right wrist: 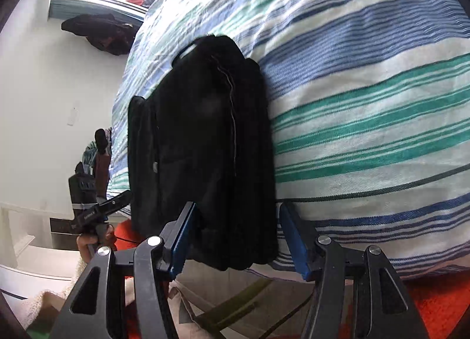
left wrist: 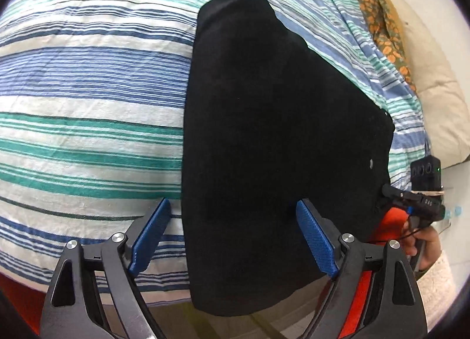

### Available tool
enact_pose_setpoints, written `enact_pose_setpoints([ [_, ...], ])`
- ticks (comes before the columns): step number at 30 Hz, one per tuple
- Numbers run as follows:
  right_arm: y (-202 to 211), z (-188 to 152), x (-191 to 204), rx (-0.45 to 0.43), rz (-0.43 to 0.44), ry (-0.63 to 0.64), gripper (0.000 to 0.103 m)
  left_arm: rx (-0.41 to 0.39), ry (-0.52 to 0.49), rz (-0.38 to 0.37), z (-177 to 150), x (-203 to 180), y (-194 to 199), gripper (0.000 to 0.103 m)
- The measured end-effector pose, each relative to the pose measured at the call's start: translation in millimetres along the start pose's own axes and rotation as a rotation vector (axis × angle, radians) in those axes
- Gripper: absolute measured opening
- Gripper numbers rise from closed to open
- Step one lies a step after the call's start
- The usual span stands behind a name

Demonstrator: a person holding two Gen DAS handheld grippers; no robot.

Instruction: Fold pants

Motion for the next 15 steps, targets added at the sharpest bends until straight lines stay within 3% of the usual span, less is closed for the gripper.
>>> enact_pose_setpoints([
  [2, -14, 4, 3, 0.020, 0.034, -0.002, 0.066, 0.012, -0.036, 0.013, -4, -17, -5, 0.087],
  [4, -23, 5, 10, 0.034, 0.031, 0.023, 0.064, 0.013, -0.071, 0.052, -9, -34, -2, 0.074],
  [5, -25, 3, 17, 0.033, -0.005, 0.066, 0.052, 0.003, -0.102, 0.094, -9, -39, 1, 0.056],
  [6, -23, 2, 27, 0.030, -0.038, 0.119, 0.049, -0.008, -0.129, 0.120, -9, -45, 7, 0.036],
  [8, -16, -2, 49, 0.010, -0.072, 0.202, 0.039, -0.039, -0.172, 0.133, -8, -54, 24, 0.021],
  [12, 2, 0, 104, -0.043, -0.059, 0.330, 0.034, -0.138, -0.197, 0.037, 6, -74, 71, 0.019],
  [15, 9, 14, 152, -0.082, -0.028, 0.432, 0.034, -0.250, -0.218, 0.043, 32, -82, 110, 0.019],
])
Point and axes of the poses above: each gripper's, at about its wrist camera, not at the fingertips, and y roughly against the way its jaws point, x to its left, z to its top, the point moved 5 cm from there along -y, roughly the way its jaws point, and after that the axes turned 3 degrees about z, right-handed, at the moved point
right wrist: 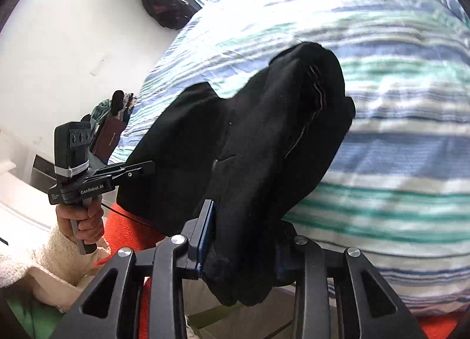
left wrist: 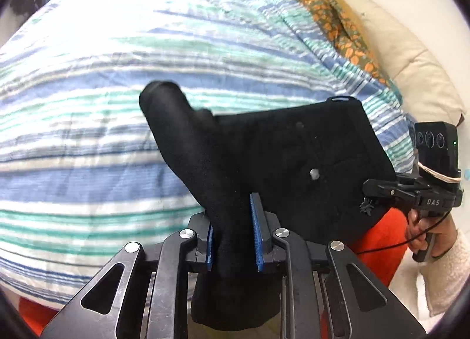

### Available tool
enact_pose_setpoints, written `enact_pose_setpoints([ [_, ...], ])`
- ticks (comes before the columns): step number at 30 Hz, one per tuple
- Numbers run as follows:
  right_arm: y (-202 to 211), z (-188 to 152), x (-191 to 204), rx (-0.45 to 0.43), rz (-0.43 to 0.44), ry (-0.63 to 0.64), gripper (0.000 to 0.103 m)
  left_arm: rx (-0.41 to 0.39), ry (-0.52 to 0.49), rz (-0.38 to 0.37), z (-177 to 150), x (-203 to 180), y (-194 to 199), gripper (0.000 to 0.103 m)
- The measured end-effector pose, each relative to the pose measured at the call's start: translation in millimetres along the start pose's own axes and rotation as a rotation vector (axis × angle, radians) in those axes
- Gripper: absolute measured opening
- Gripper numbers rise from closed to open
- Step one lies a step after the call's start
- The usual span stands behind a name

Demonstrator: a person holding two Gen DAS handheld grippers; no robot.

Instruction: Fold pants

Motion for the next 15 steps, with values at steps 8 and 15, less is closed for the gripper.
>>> enact_pose_setpoints([
  [8, -28, 124, 33, -0.142, -0.044, 0.125, 0.038, -0.206, -0.014, 0.199, 103, 68, 33, 0.030],
  [15, -4, 128, -20, -0.131, -0.478, 0.107, 0.069, -0.233, -0.039, 0.506, 53, 128, 38, 0.085],
])
Point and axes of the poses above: each gripper's, at about its wrist camera, not at the fingertips, and y roughly against the way its jaws point, x to its left, z to its top, the point moved 5 cm from there along -y, roughly the way its jaws point, and after that the axes turned 3 degrees about z, right-handed, at the moved point
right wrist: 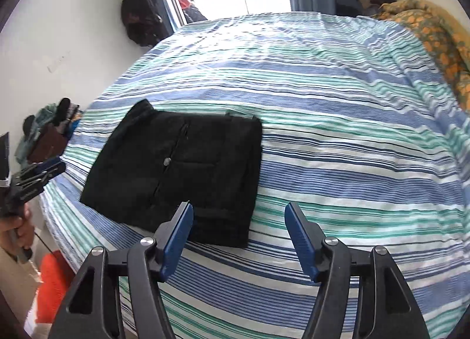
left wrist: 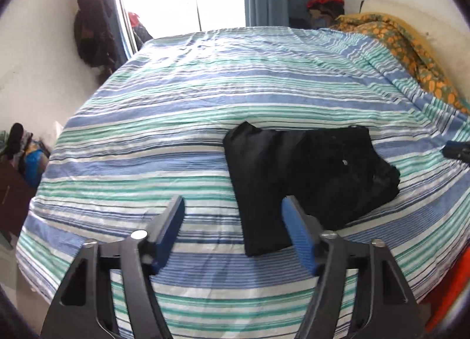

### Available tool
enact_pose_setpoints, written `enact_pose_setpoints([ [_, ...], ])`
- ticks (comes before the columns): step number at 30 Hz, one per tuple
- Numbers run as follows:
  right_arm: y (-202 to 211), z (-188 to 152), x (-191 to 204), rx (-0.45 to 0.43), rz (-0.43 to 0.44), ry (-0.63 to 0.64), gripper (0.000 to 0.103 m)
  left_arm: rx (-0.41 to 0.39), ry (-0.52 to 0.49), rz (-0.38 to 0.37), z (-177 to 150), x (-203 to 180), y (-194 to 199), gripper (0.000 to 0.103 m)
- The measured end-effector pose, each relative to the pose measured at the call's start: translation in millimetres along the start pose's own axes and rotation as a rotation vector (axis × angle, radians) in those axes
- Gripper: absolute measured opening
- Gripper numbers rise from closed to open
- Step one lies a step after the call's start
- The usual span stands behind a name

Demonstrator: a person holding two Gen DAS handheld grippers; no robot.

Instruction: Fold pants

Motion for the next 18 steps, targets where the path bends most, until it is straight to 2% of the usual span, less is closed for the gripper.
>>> enact_pose_setpoints([
  [2, 20, -12, -9, -0.021, -0.067, 0.013, 0.083, -0.031, -0.023, 0.062, -20, 1, 11, 0.091],
  [3, 31, -16, -8, -0.038, -0.093, 0.028, 0.085, -0.031, -0.029, 0.087, -28, -3, 15, 0.097],
  [4, 43, -23, -5, -0.058, -0.115, 0.043, 0.089, -0.022, -0.027, 0.105, -35, -6, 19, 0.098],
  [7, 75, -36, 14, -0.122, -0.109, 0.084, 0.102, -0.002, 0.025, 0.121, -51, -20, 36, 0.098],
  [9, 83, -52, 36, -0.124, -0.083, 0.099, 0.103, 0.009, 0.079, 0.115, -61, -26, 55, 0.098],
  [12, 78, -74, 63, -0.071, -0.072, 0.104, 0.103, 0.054, 0.132, 0.058, -69, -37, 70, 0.098],
  [16, 73, -99, 93, -0.017, -0.060, 0.104, 0.103, 0.131, 0.074, 0.100, -77, -53, 83, 0.098],
  [18, 75, -110, 106, -0.003, -0.071, 0.110, 0.103, 0.180, 0.063, 0.085, -84, -58, 88, 0.098],
])
Point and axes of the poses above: each gripper's, at about its wrist camera, not at the fingertips, and y roughly against the way its jaws point, x to its left, z to its top, the point moved 5 cm from there along -y, roughly the way its jaws point, and after that the axes turned 3 degrees about z, right-handed, at the moved point
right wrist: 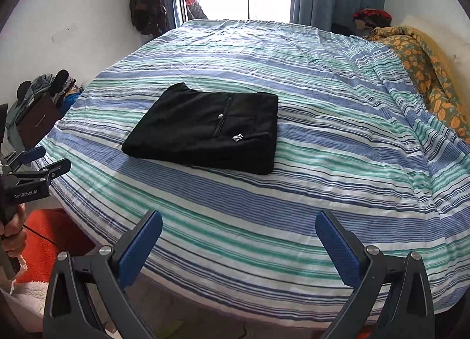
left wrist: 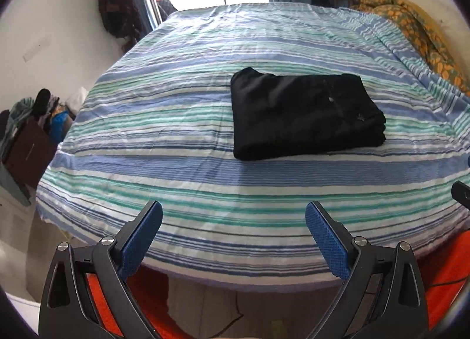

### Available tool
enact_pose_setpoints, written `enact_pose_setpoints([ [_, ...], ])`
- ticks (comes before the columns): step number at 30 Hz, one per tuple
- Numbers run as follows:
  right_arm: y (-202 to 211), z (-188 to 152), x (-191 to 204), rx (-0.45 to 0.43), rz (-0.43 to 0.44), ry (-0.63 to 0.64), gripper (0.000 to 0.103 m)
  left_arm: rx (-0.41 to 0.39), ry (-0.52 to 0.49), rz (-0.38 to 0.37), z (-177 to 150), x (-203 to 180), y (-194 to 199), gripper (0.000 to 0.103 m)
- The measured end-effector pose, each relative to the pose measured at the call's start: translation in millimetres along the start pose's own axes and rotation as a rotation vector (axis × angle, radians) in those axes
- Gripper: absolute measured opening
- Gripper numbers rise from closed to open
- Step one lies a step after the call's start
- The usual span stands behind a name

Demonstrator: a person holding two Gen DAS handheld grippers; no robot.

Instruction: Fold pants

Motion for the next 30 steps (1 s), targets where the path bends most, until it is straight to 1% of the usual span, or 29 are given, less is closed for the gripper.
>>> enact_pose_setpoints([
  [2, 5, -6, 10, 0.006, 0.005, 0.000, 0.103, 0.016, 0.011, -0.022, -5, -1, 6, 0.098],
  [4, 11, -11, 19, 0.011, 0.006, 0.001, 0.103, 0.014, 0.009, -0.027, -6, -1, 12, 0.098],
  [10, 19, -16, 25, 0.033, -0.020, 0.005, 0.103, 0.007, 0.002, -0.013, -3, -5, 17, 0.098],
  [22, 20, -16, 20, 0.034, -0.048, 0.005, 0.103, 0.018, -0.025, -0.017, -7, -11, 16, 0.098],
  [26, 19, -17, 17, 0.038, -0.051, -0.004, 0.103, 0.024, -0.029, -0.032, -7, -13, 17, 0.098],
  [30, 21, -14, 17, 0.027, -0.050, -0.005, 0.103, 0.005, -0.048, -0.024, -8, -16, 21, 0.098],
])
Point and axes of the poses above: each gripper's, at about its wrist camera, not at the fingertips, and y roughly against the way its jaws point, x to its left, z to its top, the point moved 5 cm from there along -y, roughly the way its jaws point, and after that the axes turned 3 degrees about z, right-handed, at the moved point
